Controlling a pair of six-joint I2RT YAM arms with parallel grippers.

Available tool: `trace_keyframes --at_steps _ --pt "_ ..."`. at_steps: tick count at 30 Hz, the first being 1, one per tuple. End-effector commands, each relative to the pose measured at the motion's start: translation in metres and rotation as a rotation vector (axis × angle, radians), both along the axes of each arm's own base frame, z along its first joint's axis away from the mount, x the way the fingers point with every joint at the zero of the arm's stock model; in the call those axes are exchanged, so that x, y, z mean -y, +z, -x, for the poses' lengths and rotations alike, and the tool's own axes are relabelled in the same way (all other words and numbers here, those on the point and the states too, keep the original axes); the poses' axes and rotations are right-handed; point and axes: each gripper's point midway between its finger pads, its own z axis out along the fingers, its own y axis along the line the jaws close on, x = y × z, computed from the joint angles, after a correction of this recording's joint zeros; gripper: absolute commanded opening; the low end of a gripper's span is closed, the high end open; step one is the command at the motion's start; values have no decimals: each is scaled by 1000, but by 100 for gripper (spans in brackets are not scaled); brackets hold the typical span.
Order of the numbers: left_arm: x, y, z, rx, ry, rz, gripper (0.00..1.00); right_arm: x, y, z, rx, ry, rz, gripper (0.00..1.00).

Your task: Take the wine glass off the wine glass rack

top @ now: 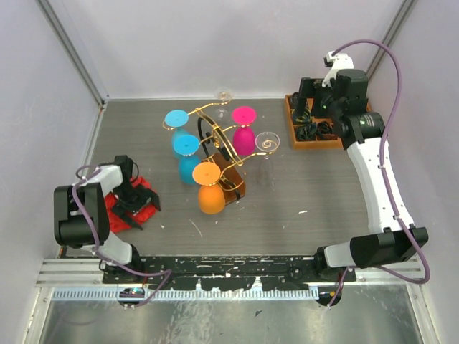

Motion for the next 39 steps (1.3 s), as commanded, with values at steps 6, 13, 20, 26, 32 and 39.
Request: trace_keyframes --at_steps 6,13,20,26,32,39 --pt "-57 -13 -36 35 -22 -163 98 -2 25 4 78 10 -9 100" --pt "-101 1 -75 110 19 -242 98 1 27 5 83 0 0 100" --pt "-161 12 -114 135 88 -321 98 -2 26 4 75 10 -8 100" --pt "-182 44 -142 236 92 -378 99 -4 23 5 66 18 -19 100" --pt "-132 97 -151 387 48 -336 98 -9 19 5 45 24 -60 100" --pt "-28 156 -131 590 -134 -264 97 -18 24 9 30 53 -104 99"
